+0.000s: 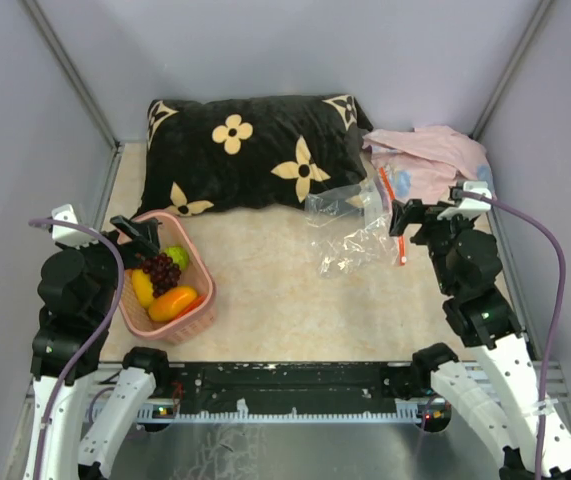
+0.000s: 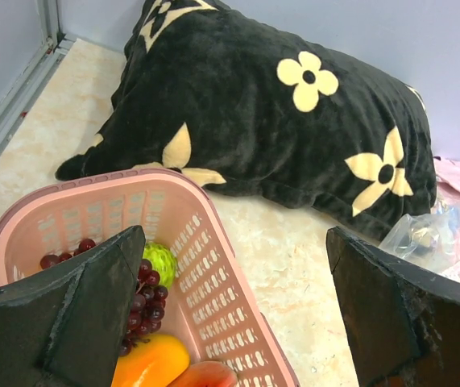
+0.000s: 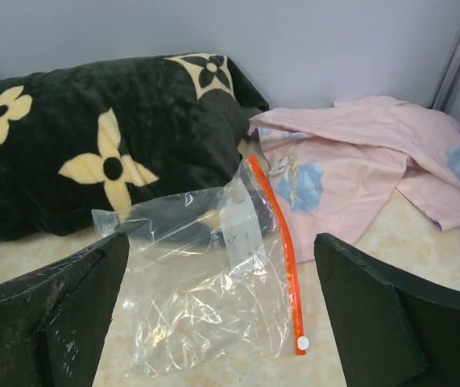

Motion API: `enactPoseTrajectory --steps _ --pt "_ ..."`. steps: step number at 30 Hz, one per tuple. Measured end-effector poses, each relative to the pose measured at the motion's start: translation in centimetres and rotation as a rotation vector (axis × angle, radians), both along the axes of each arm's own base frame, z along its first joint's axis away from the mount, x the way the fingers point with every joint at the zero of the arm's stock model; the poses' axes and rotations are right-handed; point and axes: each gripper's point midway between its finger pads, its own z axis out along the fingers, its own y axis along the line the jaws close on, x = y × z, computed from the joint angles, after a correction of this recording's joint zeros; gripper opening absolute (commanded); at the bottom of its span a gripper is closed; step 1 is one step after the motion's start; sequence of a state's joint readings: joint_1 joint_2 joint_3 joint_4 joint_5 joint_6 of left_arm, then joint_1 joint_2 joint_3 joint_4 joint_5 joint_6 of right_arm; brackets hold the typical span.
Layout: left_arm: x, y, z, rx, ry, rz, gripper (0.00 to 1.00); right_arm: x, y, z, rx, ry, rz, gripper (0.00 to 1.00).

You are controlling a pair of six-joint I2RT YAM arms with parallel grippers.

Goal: Place the food in the zip-top bag and seal the zipper
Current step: Pick up the zipper food storage bag at the center of the board.

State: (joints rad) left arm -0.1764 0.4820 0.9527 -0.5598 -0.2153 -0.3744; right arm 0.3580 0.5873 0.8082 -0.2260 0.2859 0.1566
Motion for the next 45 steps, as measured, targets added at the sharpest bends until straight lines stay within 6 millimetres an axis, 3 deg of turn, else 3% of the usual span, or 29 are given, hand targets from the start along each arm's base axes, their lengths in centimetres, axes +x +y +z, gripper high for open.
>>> enactPoseTrajectory --steps 8,15,28,38,45 --pt "0.1 -0.5 0.2 -0.01 -0.006 -0.024 1.0 0.3 0.8 -0.3 -0.005 0.018 0.035 0.99" --pt "0.7 -1.3 -0.4 -0.008 0.024 -0.064 1.0 2.2 3.1 -1.9 -0.016 0.106 0.119 0.99" --pt "2.1 -4.2 -1.6 0.017 0.079 -0.223 1.0 6.0 8.1 -9.3 -0.008 0.392 0.309 0.99" --pt "3.5 -6.5 -3.3 0.04 0.145 -0.35 1.0 10.8 3.9 -13.1 0.207 0.5 0.234 0.95" --pt "4.5 -8.2 -4.9 0.029 0.207 -0.445 1.0 13.7 -0.8 -16.5 0.343 0.55 0.155 0.91"
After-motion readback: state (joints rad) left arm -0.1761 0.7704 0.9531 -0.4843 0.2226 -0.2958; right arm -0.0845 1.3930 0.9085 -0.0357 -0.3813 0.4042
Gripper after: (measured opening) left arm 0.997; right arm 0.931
